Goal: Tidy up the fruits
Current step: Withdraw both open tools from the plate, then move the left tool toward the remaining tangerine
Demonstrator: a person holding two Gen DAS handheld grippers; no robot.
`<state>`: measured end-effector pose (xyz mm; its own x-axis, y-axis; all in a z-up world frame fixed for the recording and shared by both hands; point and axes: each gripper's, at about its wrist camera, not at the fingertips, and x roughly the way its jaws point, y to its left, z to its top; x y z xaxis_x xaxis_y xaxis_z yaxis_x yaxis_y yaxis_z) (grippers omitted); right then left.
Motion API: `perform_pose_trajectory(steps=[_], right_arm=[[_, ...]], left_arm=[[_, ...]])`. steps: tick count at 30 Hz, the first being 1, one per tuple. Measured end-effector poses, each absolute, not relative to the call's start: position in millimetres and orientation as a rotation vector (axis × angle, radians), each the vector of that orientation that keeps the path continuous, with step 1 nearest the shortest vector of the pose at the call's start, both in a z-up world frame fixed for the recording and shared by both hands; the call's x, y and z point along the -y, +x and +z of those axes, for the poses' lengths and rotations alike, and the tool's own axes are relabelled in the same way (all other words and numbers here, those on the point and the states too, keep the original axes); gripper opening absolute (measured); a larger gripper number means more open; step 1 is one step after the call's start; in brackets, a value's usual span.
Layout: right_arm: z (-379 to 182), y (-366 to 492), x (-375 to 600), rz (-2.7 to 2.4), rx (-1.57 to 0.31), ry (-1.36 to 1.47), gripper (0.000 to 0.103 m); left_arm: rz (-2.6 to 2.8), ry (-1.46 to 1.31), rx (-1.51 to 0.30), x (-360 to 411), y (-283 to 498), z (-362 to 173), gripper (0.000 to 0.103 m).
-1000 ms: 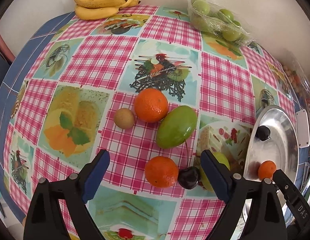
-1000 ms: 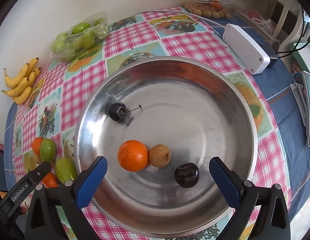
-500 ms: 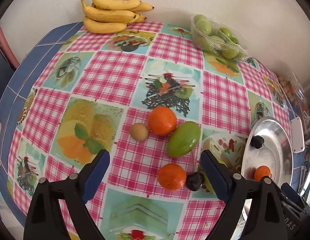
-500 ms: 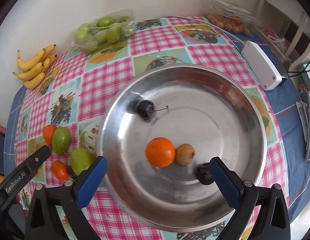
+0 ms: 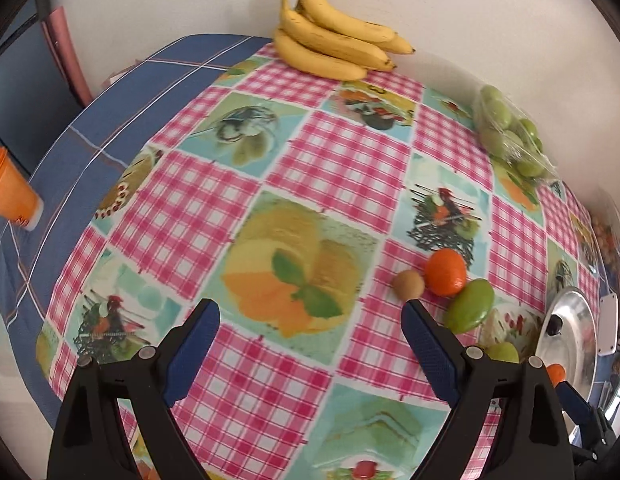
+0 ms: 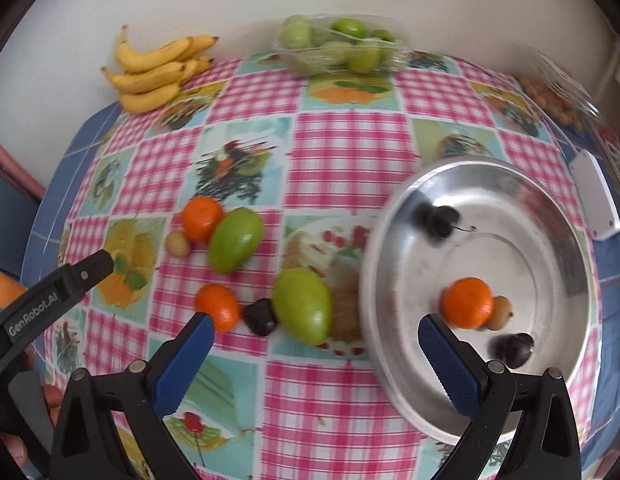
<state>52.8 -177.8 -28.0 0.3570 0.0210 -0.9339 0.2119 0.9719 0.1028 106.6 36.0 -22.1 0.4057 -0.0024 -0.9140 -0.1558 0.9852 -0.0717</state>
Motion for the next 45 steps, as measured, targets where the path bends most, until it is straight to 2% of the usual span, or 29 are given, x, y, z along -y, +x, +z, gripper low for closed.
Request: perform_pose_trajectory(steps=[12, 25, 40, 45], right_arm=[[-33, 68, 134, -0.018, -1.135, 0.240, 0.103], [-39, 77, 146, -0.030, -1.142, 0.301, 0.103], [-41, 61, 196, -0.200, -1.181, 0.314, 0.103], [-41, 57, 204, -0.241, -1.182, 0.303, 0.103]], left_arm=[[0.105, -0.172, -1.106, -48, 100, -22, 0.093], [0.040, -0.272, -1.090, -52, 107, -21, 0.093], [-0.097, -0.318, -1.271, -17, 114, -54, 0.092], [-0.184, -0.345, -1.303, 1, 114, -60, 0.083]])
